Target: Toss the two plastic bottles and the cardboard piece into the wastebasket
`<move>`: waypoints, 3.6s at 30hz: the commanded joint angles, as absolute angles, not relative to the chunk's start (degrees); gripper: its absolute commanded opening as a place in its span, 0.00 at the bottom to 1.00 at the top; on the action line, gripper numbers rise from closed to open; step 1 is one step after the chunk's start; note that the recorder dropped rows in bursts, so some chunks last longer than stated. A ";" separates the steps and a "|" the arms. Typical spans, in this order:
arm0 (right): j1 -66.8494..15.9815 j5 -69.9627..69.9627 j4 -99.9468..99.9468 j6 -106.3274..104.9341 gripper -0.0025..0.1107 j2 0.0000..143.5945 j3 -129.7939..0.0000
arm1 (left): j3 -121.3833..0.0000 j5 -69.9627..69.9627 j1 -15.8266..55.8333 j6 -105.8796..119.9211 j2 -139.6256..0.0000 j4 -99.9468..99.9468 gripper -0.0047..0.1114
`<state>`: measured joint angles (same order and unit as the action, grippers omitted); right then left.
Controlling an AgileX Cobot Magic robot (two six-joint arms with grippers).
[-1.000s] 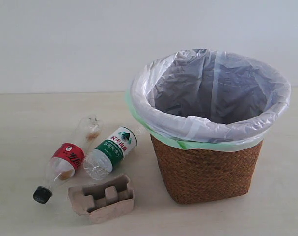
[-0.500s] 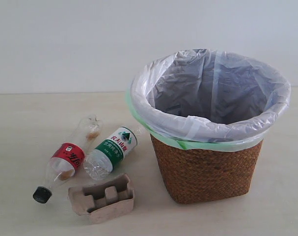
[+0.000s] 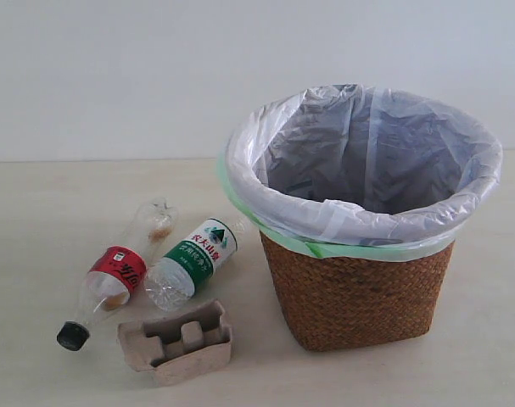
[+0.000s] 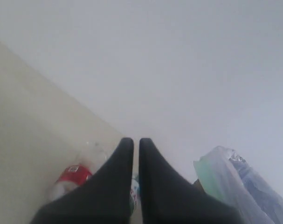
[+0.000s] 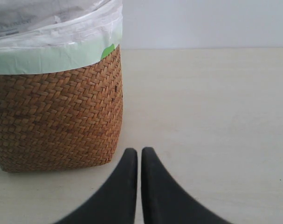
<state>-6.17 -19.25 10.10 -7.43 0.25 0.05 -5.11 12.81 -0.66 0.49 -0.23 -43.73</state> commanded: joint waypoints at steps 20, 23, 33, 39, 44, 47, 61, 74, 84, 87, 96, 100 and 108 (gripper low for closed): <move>-5.87 -18.90 9.81 -7.66 0.02 0.00 0.00 | -55.54 55.56 -0.43 28.87 -62.35 -32.30 0.08; -5.87 -18.90 9.81 -7.66 0.02 0.00 0.00 | -61.14 60.66 -0.43 27.46 -70.11 -30.22 0.08; -5.87 -18.90 9.81 -7.66 0.02 0.00 0.00 | -67.45 57.79 0.61 29.57 -90.10 -29.55 0.74; -5.87 -18.90 9.81 -7.66 0.02 0.00 0.00 | -71.70 54.00 6.04 30.61 -98.90 -27.04 0.70; -5.87 -18.90 9.81 -7.66 0.02 0.00 0.00 | -75.69 53.32 9.26 26.03 -104.43 -17.32 0.70; -5.87 -18.90 9.81 -7.66 0.02 0.00 0.00 | -76.18 53.21 9.39 25.03 -106.37 -14.73 0.70; -5.87 -18.90 9.81 -7.66 0.02 0.00 0.00 | -76.18 48.33 9.90 25.03 -112.39 -17.92 0.70; -5.87 -18.90 9.81 -7.66 0.02 0.00 0.00 | -76.18 45.82 10.02 25.29 -117.09 -17.27 0.70; -5.87 -18.90 9.81 -7.66 0.02 0.00 0.00 | -76.18 44.75 10.02 25.29 -117.83 -14.49 0.70; -5.87 -18.90 9.81 -7.66 0.02 0.00 0.00 | -76.18 44.75 9.90 25.29 -117.99 -14.38 0.70; -5.87 -18.90 9.81 -7.66 0.02 0.00 0.00 | -76.18 43.84 9.90 25.29 -121.32 -14.03 0.70; -5.87 -18.90 9.81 -7.66 0.02 0.00 0.00 | -76.18 43.48 9.90 25.29 -121.68 -13.88 0.70; -5.87 -18.90 9.81 -7.66 0.02 0.00 0.00 | -77.79 44.53 9.90 25.29 -121.57 -11.05 0.07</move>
